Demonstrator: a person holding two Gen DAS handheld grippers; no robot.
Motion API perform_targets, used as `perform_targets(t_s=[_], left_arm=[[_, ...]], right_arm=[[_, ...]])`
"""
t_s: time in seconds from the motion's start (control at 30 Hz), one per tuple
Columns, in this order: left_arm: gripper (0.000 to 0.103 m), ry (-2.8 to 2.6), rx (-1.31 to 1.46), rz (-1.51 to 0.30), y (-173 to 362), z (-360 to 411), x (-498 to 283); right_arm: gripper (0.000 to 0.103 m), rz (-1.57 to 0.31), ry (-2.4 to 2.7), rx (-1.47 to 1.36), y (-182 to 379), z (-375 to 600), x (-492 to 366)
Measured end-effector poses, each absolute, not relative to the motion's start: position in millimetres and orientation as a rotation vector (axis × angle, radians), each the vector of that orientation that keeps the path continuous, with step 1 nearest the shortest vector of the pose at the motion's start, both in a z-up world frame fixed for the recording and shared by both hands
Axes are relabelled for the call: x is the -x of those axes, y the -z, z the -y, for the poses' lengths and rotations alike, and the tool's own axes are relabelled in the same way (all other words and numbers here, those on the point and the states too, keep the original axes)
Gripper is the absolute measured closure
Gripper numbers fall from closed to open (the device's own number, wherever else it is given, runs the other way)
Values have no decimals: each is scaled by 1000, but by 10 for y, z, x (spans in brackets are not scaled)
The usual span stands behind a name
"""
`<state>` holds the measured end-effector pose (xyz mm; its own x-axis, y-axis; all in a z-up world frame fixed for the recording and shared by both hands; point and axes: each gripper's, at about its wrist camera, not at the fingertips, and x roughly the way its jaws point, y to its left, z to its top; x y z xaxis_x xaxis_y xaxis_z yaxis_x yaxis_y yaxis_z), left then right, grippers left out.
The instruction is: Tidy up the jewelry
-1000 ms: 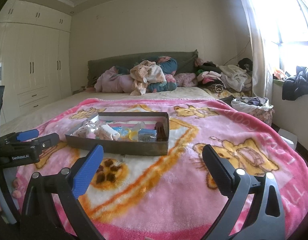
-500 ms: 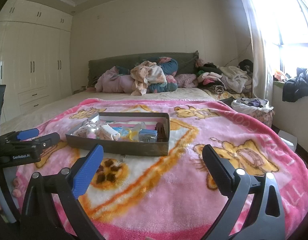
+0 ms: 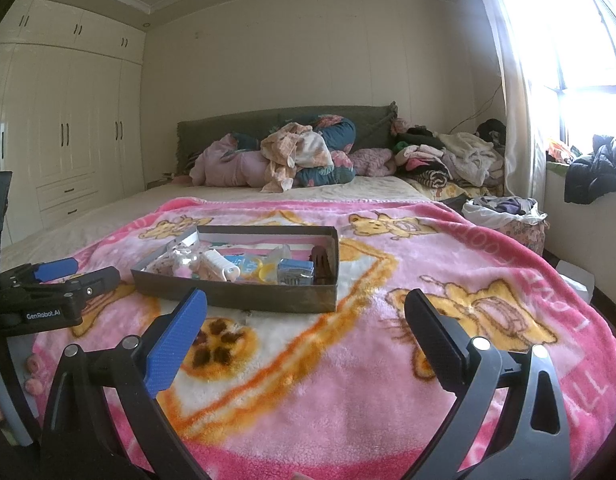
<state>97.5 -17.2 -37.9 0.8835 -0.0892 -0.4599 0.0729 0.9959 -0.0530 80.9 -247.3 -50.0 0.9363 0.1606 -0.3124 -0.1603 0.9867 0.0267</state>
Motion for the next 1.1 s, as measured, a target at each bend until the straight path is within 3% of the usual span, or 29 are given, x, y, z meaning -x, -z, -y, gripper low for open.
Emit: perform_targets(t_s=[1.1], left_arm=[[11, 80, 38, -487, 382, 177, -972]], right_arm=[[7, -320, -160, 6, 494, 2496, -799]])
